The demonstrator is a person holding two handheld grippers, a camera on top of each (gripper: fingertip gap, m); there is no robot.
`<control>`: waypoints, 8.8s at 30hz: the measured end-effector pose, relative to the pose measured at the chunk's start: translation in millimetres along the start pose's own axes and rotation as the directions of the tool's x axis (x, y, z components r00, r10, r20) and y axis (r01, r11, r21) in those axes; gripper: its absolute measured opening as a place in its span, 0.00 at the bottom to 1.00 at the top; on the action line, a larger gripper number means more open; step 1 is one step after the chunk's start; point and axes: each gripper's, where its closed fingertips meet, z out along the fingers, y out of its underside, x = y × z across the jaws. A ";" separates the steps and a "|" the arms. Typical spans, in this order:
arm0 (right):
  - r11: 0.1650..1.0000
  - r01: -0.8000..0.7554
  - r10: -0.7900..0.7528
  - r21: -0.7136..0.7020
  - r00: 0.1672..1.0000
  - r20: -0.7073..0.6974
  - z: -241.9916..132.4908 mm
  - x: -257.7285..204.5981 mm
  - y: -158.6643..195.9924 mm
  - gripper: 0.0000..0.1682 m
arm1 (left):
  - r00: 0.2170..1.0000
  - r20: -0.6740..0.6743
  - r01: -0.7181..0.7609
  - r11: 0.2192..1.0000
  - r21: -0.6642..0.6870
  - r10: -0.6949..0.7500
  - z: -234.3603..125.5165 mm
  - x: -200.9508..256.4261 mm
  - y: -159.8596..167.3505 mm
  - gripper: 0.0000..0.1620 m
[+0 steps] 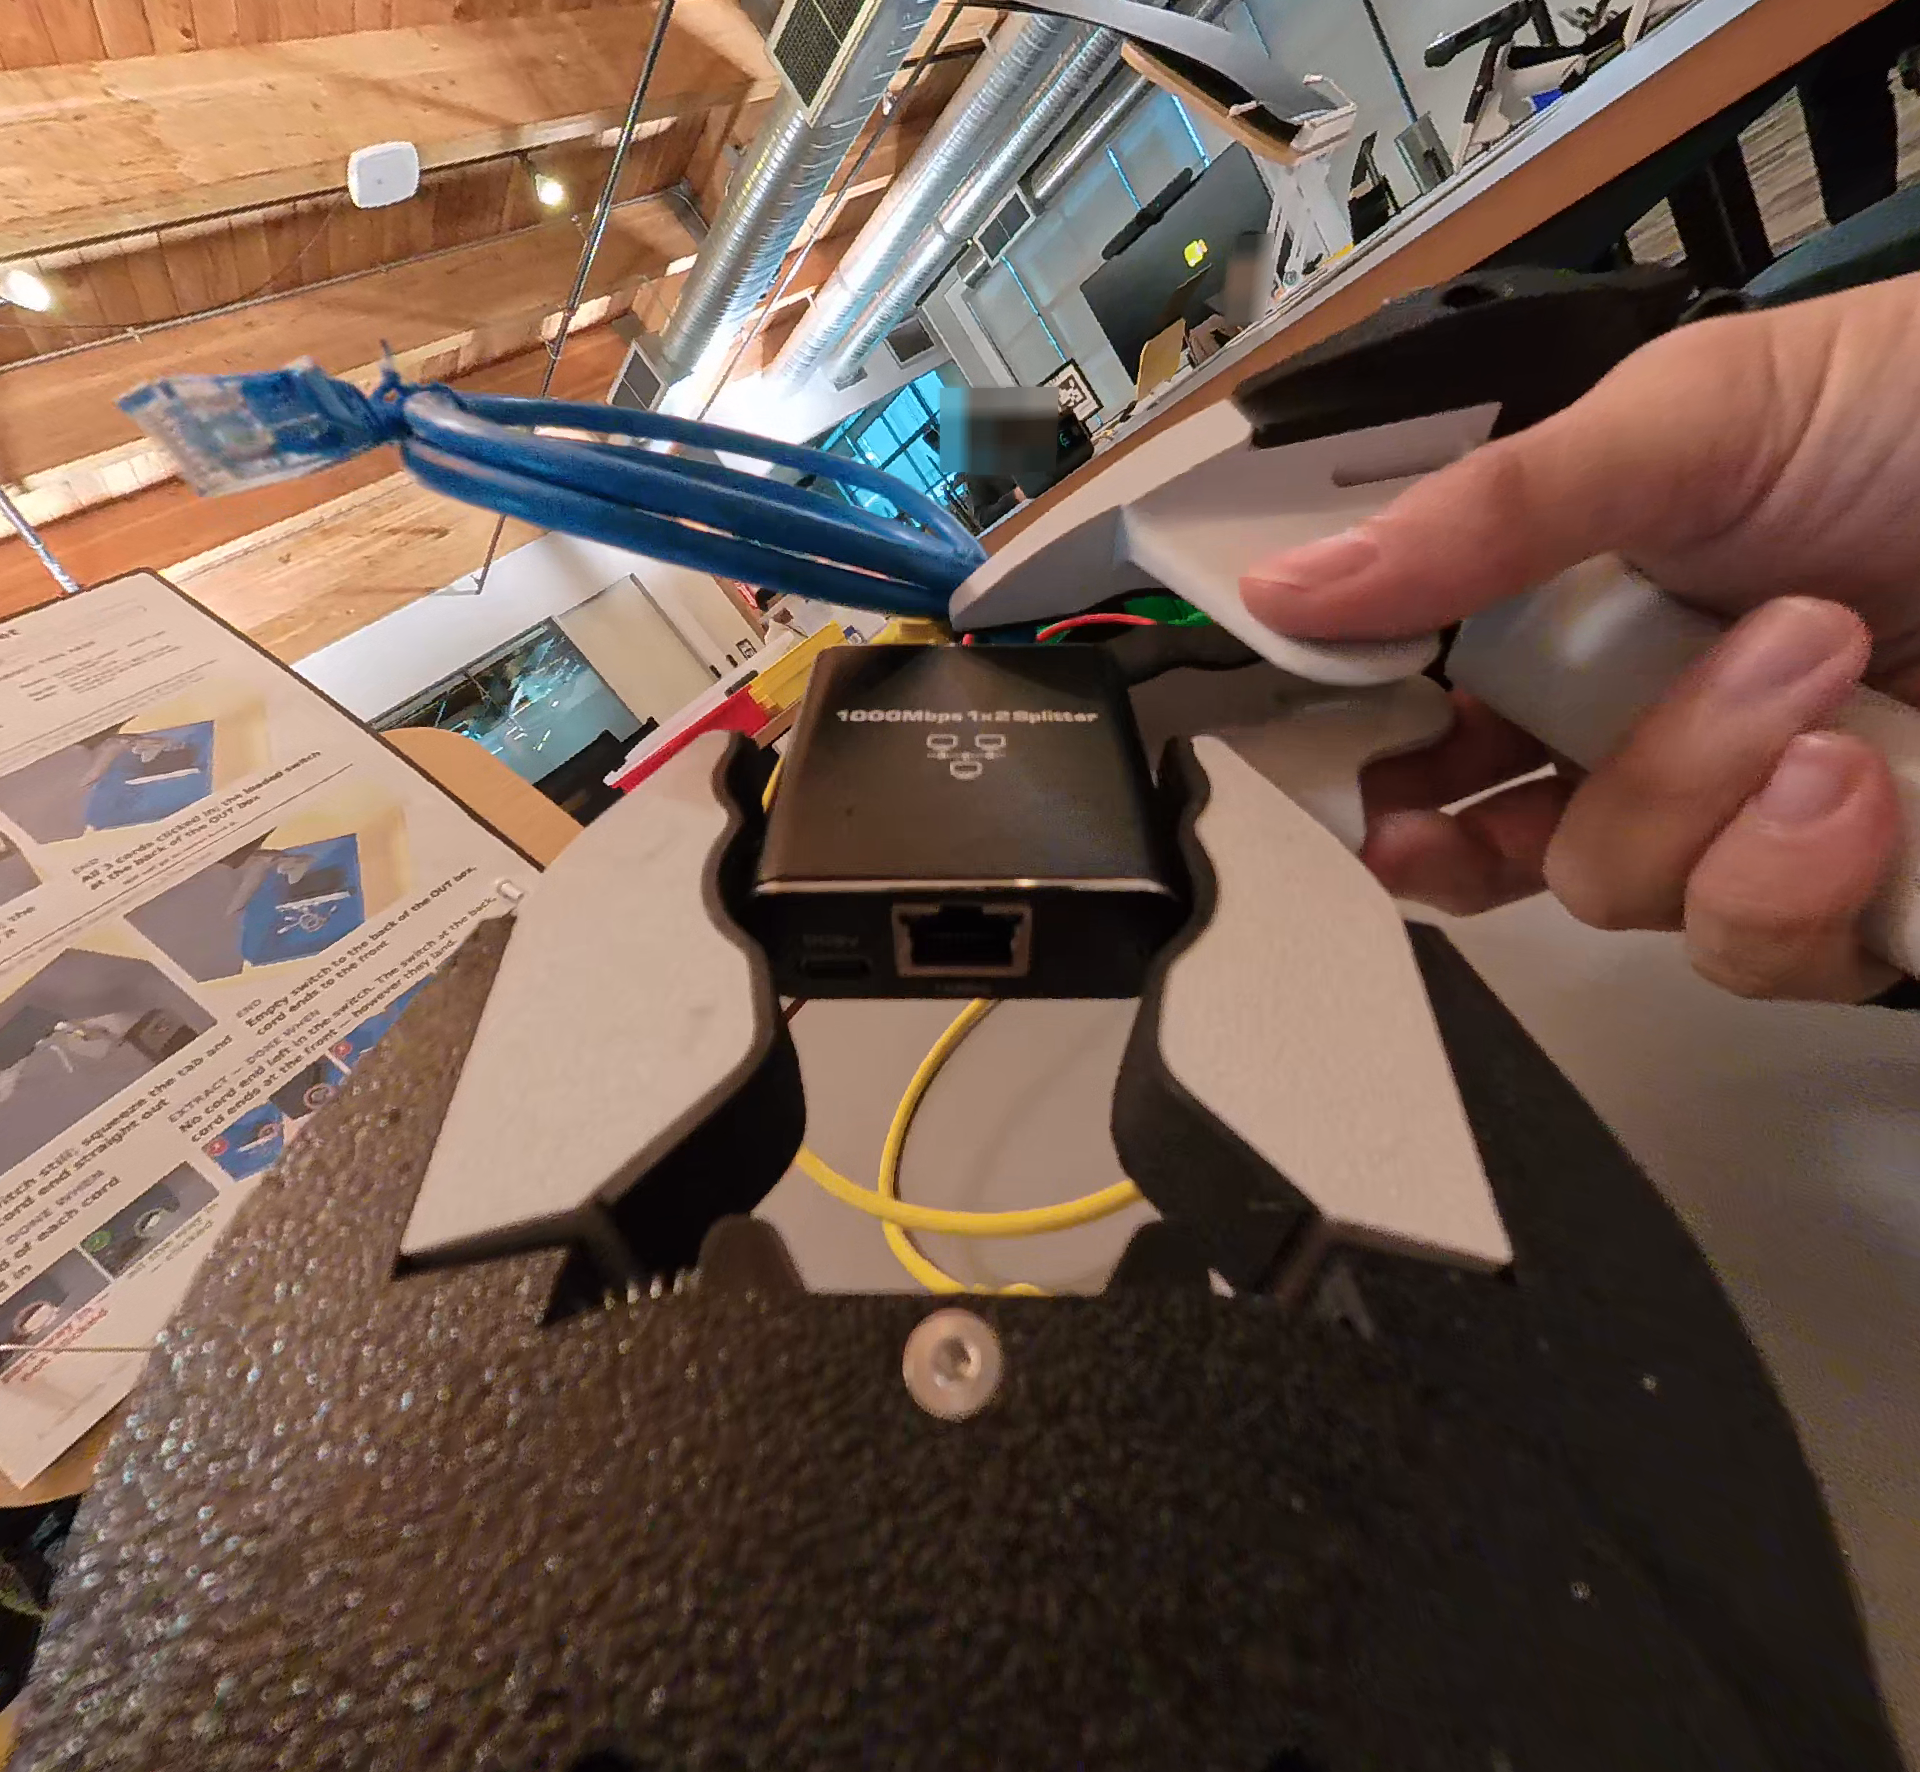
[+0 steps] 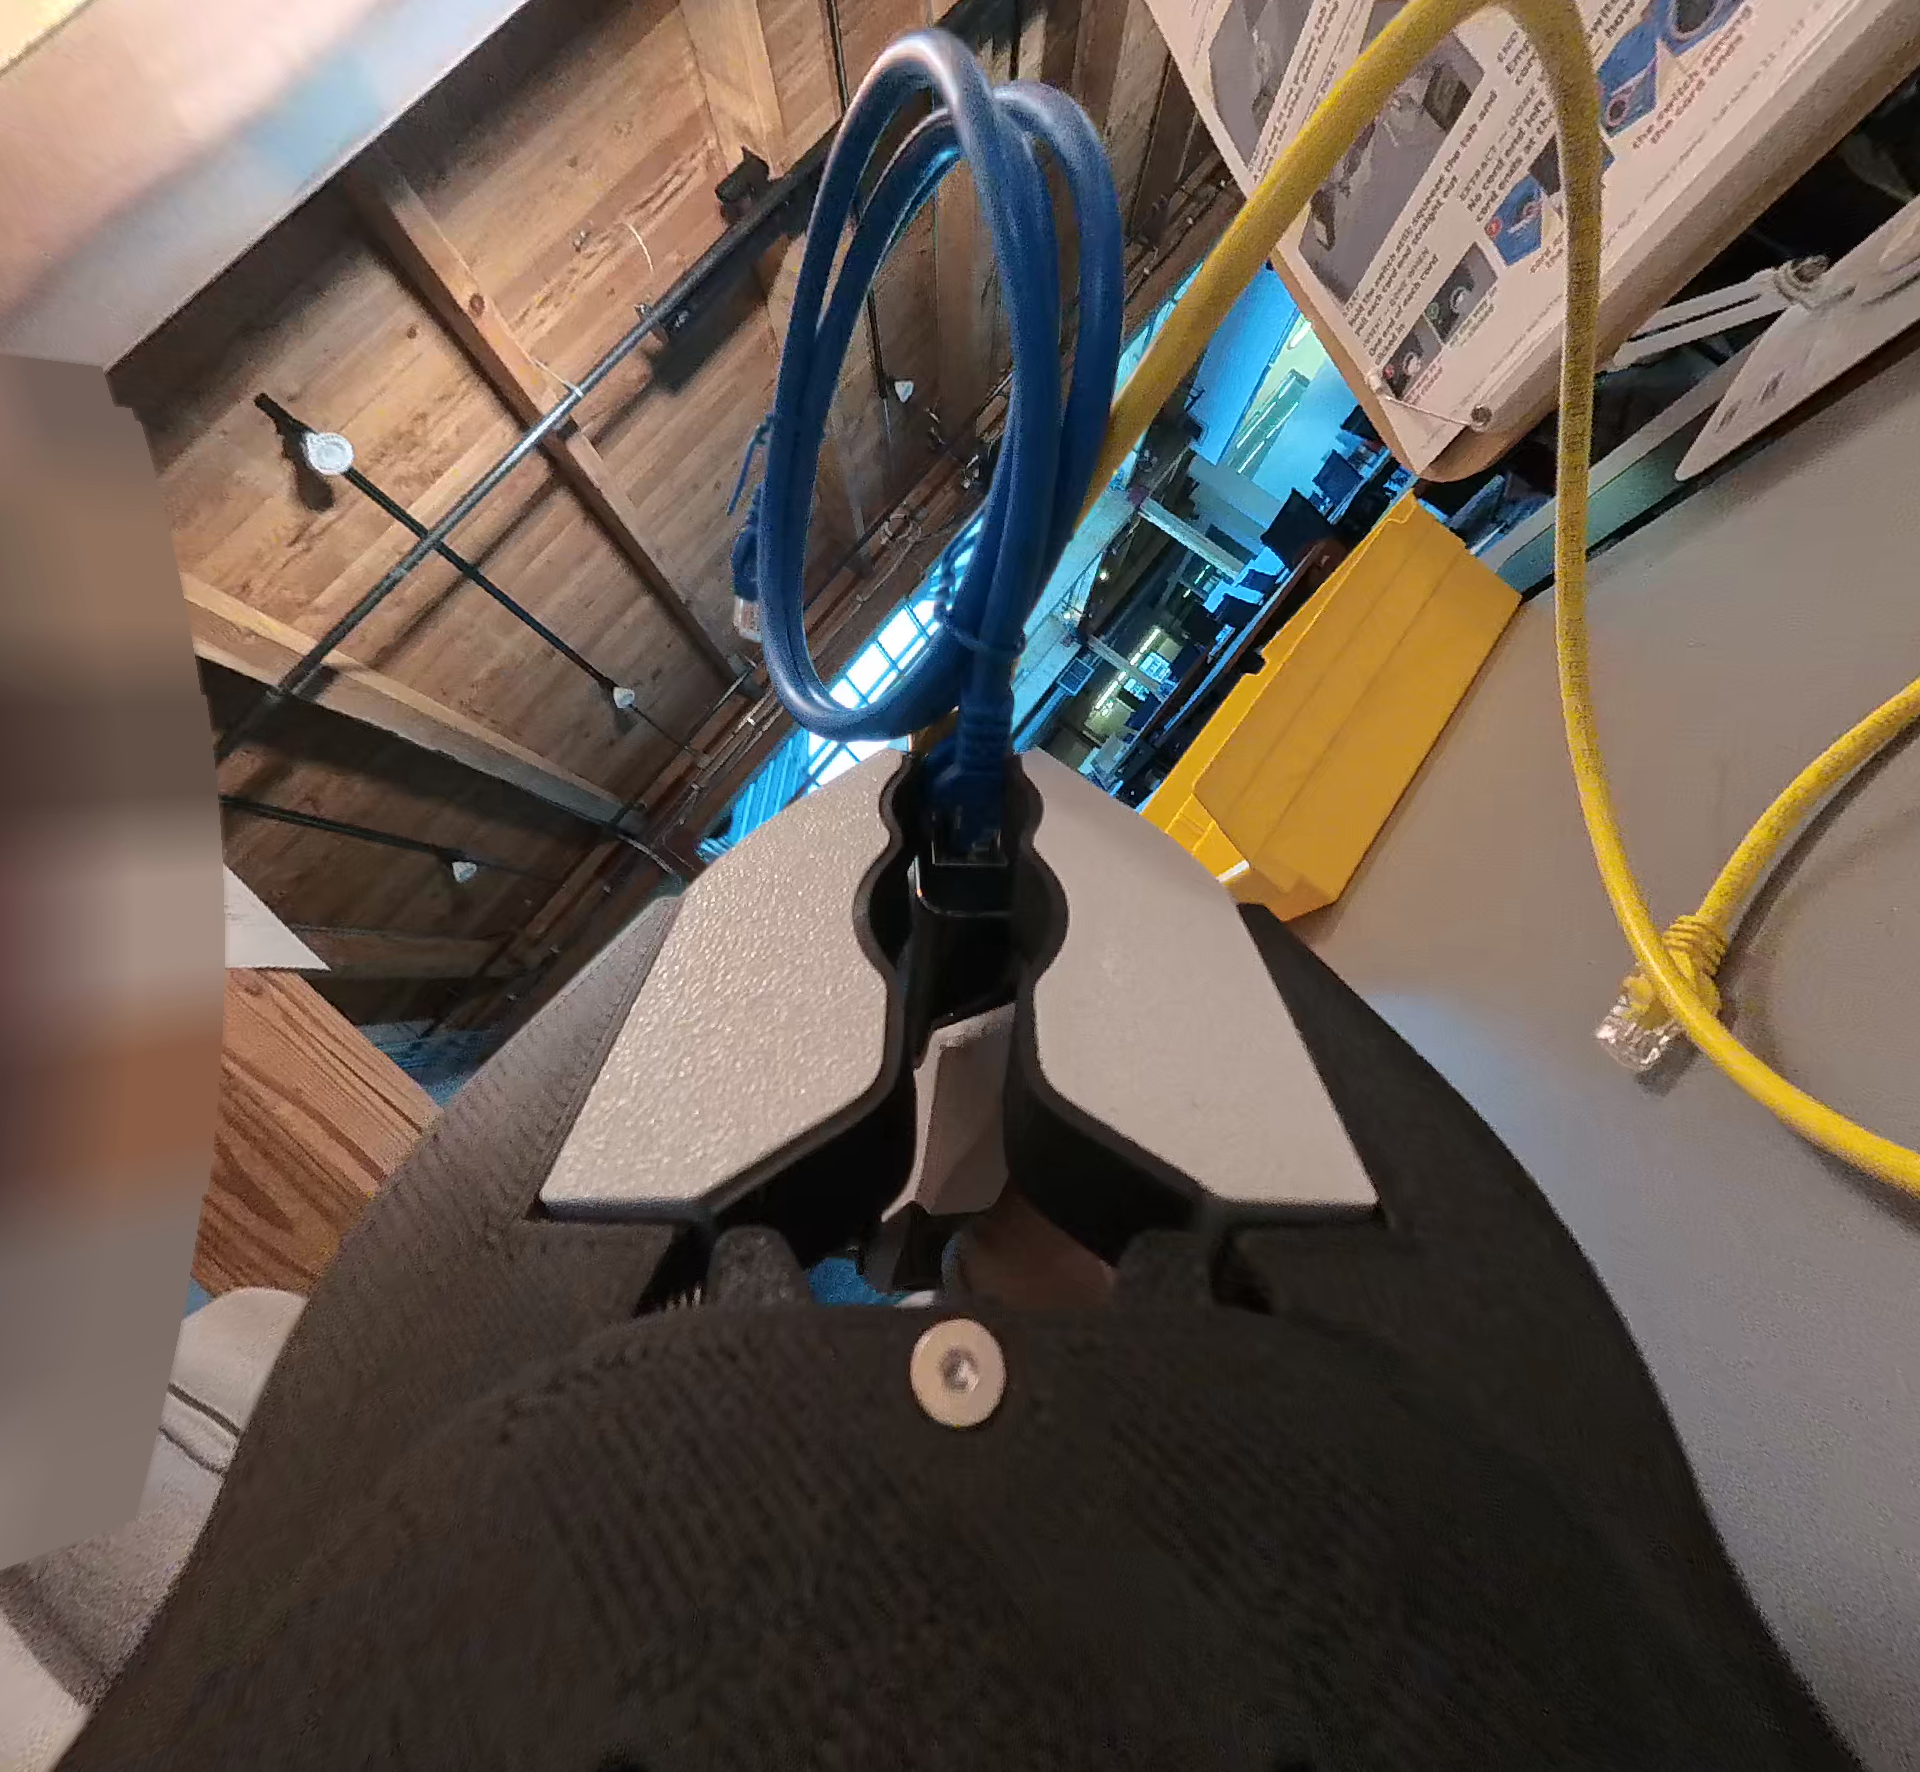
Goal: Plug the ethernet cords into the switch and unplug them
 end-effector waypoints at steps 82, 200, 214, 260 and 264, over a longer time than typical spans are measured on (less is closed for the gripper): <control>0.896 0.397 -0.416 -0.199 0.907 -0.063 15.6 14.1 6.7 0.09 | 0.972 0.082 0.232 0.946 -0.228 -0.219 8.1 -2.2 53.3 0.46; 0.725 0.621 -0.649 -0.297 0.760 0.006 8.3 29.3 6.7 0.07 | 0.936 -0.024 0.330 0.903 -0.276 -0.350 11.7 8.5 58.8 0.47; 0.705 0.629 -0.659 -0.328 0.751 0.023 5.4 29.6 6.5 0.07 | 0.939 -0.032 0.320 0.904 -0.285 -0.343 11.2 9.6 58.9 0.47; 0.678 0.639 -0.664 -0.364 0.744 0.071 8.8 20.0 8.1 0.07 | 0.973 0.028 0.228 0.941 -0.250 -0.229 8.7 0.4 53.4 0.47; 0.727 0.604 -0.613 -0.326 0.785 0.089 11.9 15.3 9.7 0.07 | 0.993 0.107 0.080 0.958 -0.276 -0.052 5.4 -10.9 52.4 0.47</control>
